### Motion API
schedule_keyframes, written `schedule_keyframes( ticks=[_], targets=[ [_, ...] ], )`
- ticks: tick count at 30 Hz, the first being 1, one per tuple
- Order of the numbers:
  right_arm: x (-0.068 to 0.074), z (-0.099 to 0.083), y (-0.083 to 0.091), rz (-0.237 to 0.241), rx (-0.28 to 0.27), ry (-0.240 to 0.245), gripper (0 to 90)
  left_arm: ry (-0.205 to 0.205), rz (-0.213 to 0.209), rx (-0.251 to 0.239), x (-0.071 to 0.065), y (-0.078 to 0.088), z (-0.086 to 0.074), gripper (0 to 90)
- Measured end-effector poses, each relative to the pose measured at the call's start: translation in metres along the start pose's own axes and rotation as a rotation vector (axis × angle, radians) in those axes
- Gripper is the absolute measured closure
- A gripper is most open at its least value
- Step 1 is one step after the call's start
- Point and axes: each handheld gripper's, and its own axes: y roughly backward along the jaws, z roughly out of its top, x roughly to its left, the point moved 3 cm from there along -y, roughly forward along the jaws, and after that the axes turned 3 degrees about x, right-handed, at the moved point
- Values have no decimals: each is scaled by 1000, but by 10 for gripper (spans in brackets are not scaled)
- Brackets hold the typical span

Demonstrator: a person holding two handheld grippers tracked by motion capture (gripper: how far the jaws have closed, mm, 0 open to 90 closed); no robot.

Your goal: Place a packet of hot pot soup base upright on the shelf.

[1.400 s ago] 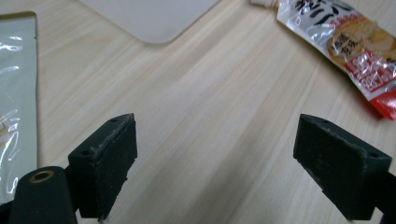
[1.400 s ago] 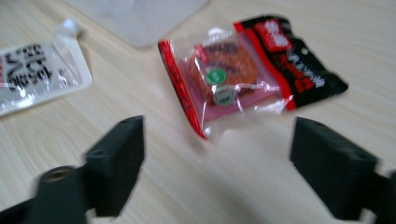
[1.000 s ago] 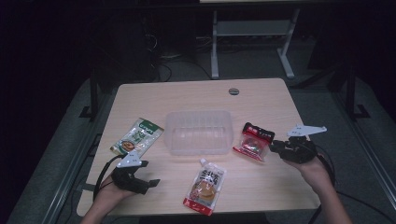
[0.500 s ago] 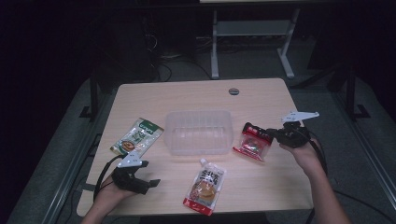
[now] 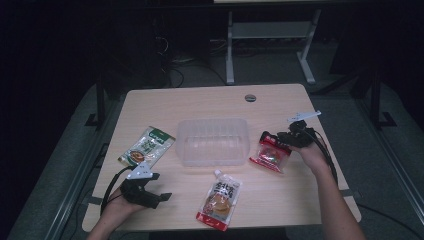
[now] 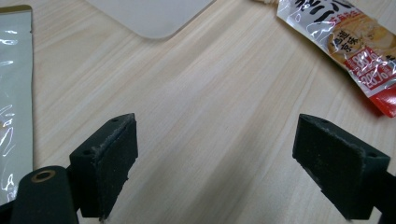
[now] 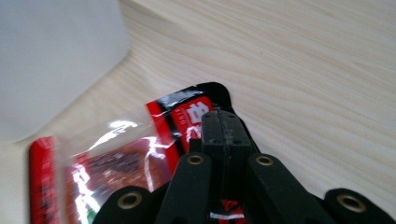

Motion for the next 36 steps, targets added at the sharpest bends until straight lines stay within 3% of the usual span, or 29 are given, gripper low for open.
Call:
schedule_keyframes(
  ticks=[6,15,21,27,28,36],
  targets=[
    [-3,-4,-23,0,50,-18,898,1,-4,0,-1,-1,0,138],
    [0,-12,-34,-22,118,13,900,1,-7,6,-1,-2,-1,138],
    [0,-13,-32,-13,132,11,900,0,-7,8,-1,-1,-1,138],
    [3,-17,-27,-15,160,43,900,-7,-8,16,0,-1,-2,138],
    [6,-20,-23,-28,167,75,900,-9,-8,13,0,0,-2,138],
    [12,-35,-8,-15,194,102,900,-11,-14,15,-3,-1,-1,138]
  ],
)
